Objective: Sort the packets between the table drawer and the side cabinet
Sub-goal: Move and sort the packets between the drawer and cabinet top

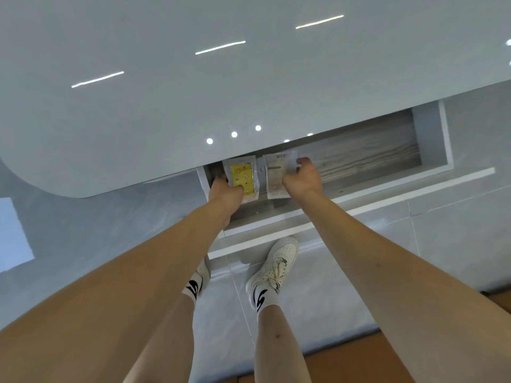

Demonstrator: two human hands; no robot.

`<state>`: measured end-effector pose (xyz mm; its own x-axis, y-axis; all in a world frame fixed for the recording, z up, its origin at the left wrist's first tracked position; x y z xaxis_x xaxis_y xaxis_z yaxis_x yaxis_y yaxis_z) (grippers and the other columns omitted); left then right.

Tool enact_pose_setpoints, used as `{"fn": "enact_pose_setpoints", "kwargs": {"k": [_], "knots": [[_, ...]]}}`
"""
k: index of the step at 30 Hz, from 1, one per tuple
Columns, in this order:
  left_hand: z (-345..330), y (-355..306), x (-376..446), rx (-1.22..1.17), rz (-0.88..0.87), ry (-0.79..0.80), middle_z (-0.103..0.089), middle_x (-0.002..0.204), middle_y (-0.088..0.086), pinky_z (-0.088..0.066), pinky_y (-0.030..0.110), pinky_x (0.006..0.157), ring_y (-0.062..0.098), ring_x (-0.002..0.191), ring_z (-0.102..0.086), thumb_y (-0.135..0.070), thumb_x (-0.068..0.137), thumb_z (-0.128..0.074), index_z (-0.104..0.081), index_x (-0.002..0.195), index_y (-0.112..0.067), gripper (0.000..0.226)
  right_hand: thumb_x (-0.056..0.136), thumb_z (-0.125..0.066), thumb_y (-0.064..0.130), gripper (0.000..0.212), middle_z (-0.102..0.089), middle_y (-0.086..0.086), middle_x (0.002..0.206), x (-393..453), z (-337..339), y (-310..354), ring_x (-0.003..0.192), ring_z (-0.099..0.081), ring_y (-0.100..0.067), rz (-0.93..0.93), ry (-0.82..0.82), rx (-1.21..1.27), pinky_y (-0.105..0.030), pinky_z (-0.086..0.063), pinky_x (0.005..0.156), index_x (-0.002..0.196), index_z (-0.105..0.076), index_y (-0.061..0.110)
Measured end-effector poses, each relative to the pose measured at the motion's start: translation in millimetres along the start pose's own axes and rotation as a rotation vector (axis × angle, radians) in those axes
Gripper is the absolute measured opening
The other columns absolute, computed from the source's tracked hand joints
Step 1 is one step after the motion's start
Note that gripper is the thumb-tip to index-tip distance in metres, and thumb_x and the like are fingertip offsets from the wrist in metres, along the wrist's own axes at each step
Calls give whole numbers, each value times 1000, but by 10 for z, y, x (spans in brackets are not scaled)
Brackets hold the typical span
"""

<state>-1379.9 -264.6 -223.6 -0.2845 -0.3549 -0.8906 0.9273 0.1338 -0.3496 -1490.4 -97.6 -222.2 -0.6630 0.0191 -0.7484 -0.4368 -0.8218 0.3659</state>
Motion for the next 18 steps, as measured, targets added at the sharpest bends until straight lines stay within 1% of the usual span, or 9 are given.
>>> {"fn": "enact_pose_setpoints", "kwargs": {"k": [2,3,5,7,10,11,12,15,18], "knots": [[87,-60,-196,101,-41,-9,-64,113,11,-40,24,58,23,92,-58,-13,95,-57,-56,130,-9,35,94,-65,13,58,-56,-10,136,-166,117,66,113,-63,-31,49,-30,-67,-41,-58,91,147,-43,15],[121,-104,-323,146,-72,1,-63,115,13,-38,24,56,22,90,-57,-14,96,-57,-55,131,-8,36,91,-66,11,60,-55,-10,138,-281,193,113,115,-62,-31,76,-37,-91,-43,-58,93,147,-43,14],[193,-237,-661,235,-149,37,-59,119,6,-41,25,63,19,93,-55,-17,98,-55,-47,141,-11,45,89,-68,12,59,-58,-10,135,-571,362,219,117,-61,-30,126,-42,-136,-45,-57,95,143,-47,14],[309,-414,-1093,313,-231,63,-52,112,-3,-44,27,71,16,92,-54,-19,99,-54,-41,148,-14,51,90,-68,19,52,-60,-7,129,-944,570,354,115,-61,-28,170,-48,-180,-45,-57,94,139,-51,16],[570,-744,-1825,408,-360,74,-57,99,-5,-48,32,78,11,81,-57,-22,100,-51,-50,135,-20,35,94,-65,27,47,-59,-6,131,-1600,986,626,119,-57,-25,231,-92,-229,-41,-52,100,138,-52,16],[684,-877,-2097,453,-411,64,-60,102,-3,-47,33,82,12,85,-58,-25,100,-50,-52,130,-20,30,95,-64,28,47,-58,-7,133,-1831,1140,722,122,-55,-25,249,-109,-232,-39,-50,102,138,-52,14],[799,-1021,-2367,502,-457,53,-61,114,2,-45,33,88,16,95,-59,-28,101,-49,-52,133,-17,34,96,-64,29,47,-57,-7,134,-2072,1296,823,125,-53,-25,264,-124,-231,-39,-47,103,139,-52,13],[1141,-1469,-3194,637,-586,11,-50,144,8,-42,36,101,27,129,-50,-37,102,-46,-40,151,-20,52,97,-61,34,50,-54,-9,139,-2844,1795,1150,130,-47,-28,307,-180,-204,-42,-44,107,141,-50,13],[1450,-1929,-4010,762,-764,-32,-44,152,7,-42,42,109,26,138,-43,-44,103,-43,-35,154,-22,56,98,-58,40,50,-54,-9,140,-3624,2293,1487,130,-46,-28,382,-271,-174,-44,-45,104,141,-50,15]]}}
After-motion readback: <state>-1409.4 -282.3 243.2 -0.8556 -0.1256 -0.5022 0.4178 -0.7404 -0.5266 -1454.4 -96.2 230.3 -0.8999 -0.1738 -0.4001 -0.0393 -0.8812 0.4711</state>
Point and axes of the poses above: each hand's wrist, its own x-axis towards the middle knuckle, its own z-axis out of the back of the hand, y = z × x, the point moved 5 cm from there along x, towards the middle knuckle
